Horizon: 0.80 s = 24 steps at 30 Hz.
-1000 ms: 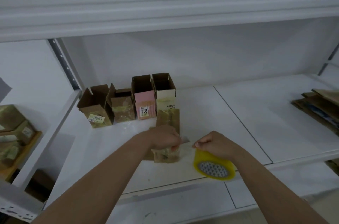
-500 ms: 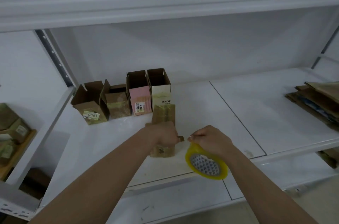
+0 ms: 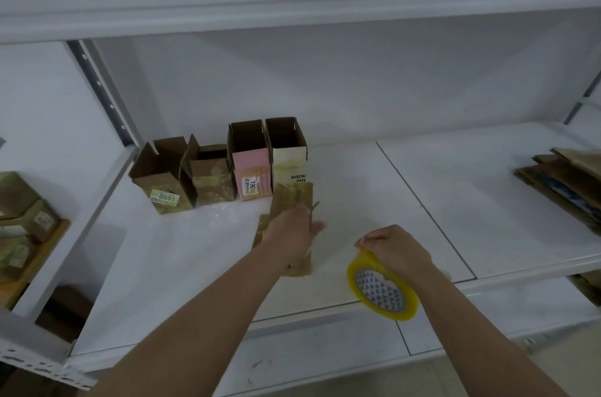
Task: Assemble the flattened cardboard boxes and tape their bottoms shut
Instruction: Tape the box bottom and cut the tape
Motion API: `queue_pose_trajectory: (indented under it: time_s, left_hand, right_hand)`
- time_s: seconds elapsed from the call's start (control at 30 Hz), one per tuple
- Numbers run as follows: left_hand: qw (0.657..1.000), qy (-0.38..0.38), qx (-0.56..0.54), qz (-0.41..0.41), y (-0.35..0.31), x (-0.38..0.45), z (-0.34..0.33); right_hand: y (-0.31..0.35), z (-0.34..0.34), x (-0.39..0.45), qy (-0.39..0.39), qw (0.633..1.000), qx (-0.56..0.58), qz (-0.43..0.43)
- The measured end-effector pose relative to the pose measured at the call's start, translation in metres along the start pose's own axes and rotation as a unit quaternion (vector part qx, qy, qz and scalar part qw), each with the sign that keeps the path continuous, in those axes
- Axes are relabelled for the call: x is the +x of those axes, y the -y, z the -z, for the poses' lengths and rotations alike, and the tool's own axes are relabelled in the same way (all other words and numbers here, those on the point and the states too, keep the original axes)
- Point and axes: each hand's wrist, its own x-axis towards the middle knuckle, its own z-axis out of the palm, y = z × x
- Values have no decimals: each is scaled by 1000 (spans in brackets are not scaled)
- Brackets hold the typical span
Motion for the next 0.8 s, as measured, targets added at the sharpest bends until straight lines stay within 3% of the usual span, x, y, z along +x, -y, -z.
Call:
queue_pose_trajectory:
  time_s: [0.1, 0.27, 0.37, 0.47, 0.6, 0.67, 0.8]
  left_hand:
    - [998, -27, 48, 32, -7, -3, -7]
    - [979, -122, -81, 139, -7, 0, -2]
    - [977, -114, -59, 169, -9, 2, -3]
    - [987, -74, 24, 142, -2, 3, -3]
    - [989, 12, 141, 48, 24, -4, 24]
    - [988, 40, 142, 40, 33, -9, 39]
    - [993, -91, -1, 81, 6, -21, 35]
  right_hand:
    - [3, -2, 1, -3, 999, -33, 3]
    - [8, -7, 4, -8, 998, -69, 14]
    - [8, -6, 8, -4, 997, -73, 7]
    - [-1, 0, 12, -9, 999, -32, -9]
    - [-12, 8, 14, -56, 998, 40, -4]
    - [-11, 8, 15, -73, 997, 41, 1]
    - [-5, 2, 19, -52, 999, 4, 10]
